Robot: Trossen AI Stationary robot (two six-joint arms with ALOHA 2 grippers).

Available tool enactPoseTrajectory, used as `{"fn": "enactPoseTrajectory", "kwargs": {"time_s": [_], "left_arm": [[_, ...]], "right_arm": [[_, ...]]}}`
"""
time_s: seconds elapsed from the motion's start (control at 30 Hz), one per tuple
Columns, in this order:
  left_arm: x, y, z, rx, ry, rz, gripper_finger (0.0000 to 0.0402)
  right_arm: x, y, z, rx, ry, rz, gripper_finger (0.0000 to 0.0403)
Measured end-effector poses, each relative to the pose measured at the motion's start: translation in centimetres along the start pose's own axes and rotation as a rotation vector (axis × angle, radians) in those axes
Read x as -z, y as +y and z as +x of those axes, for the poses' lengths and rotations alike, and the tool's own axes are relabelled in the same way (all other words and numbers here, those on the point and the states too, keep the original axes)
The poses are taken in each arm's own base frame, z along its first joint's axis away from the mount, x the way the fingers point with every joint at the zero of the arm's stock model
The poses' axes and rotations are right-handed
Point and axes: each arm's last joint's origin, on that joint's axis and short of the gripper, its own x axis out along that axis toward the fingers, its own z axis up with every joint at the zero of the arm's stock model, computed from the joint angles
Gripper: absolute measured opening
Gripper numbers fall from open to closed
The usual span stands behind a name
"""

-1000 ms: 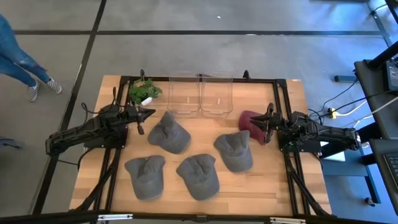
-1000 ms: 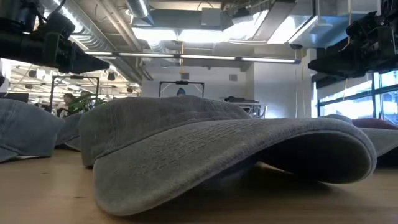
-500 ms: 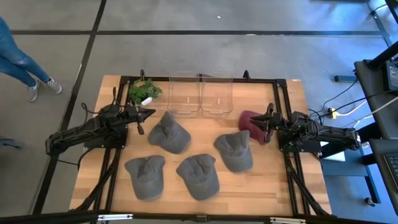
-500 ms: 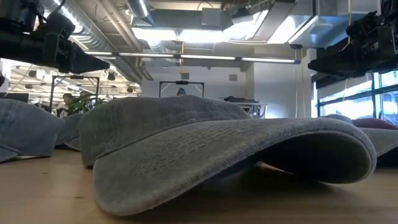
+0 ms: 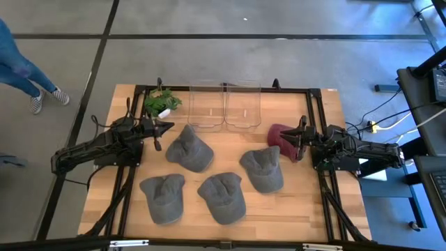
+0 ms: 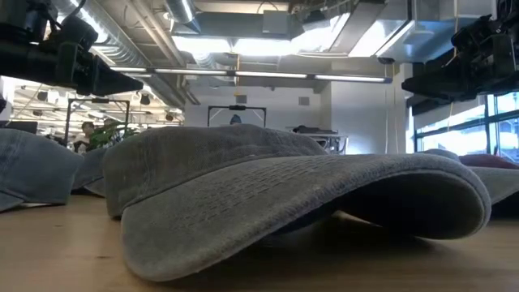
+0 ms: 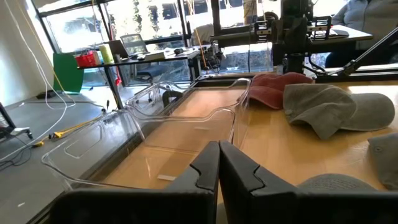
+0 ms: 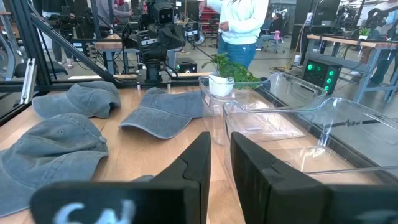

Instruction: Pick & Place hat

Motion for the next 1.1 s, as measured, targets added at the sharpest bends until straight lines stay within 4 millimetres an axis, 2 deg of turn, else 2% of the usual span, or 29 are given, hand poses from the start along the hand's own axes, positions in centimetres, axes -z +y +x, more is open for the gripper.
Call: {"fn": "enactPoseTrajectory", "kwargs": {"time_s": [0.17, 0.37, 0.47, 0.6, 0.73, 0.87, 1.0, 1.1], "left_arm": [[0.0, 0.0, 0.0, 0.000, 0.001, 0.000, 0.0006], [0.0, 0.0, 0.0, 0.000, 0.000, 0.000, 0.0005], [0.0, 0.0, 0.0, 0.000, 0.000, 0.000, 0.0007], [0.2, 0.1, 0.0, -0.030, 0.029, 0.114, 0.0007], [0.2, 0.2, 0.0, -0.056, 0.037, 0.237, 0.0004], [0.2, 0.2, 0.0, -0.055, 0.037, 0.221, 0.0006], [0.2, 0.1, 0.0, -0.054, 0.037, 0.221, 0.0008], [0.2, 0.1, 0.0, -0.054, 0.037, 0.223, 0.0005]], "right_arm": [[0.0, 0.0, 0.0, -0.002, -0.002, 0.036, 0.0065], [-0.2, 0.0, 0.0, -0.004, -0.019, 0.219, 0.0065], [-0.4, -0.3, 0.0, 0.081, -0.053, 0.309, 0.0071], [-1.0, -0.6, -0.1, 0.174, -0.132, 0.405, 0.0116], [-1.7, -0.7, -0.2, 0.184, -0.227, 0.527, 0.0192], [-2.9, -0.7, -0.5, 0.130, -0.296, 0.489, 0.0254], [-6.3, -0.7, -1.1, 0.092, -0.341, 0.441, 0.0287], [-9.0, -0.9, -1.0, 0.127, -0.261, 0.423, 0.0295]]}}
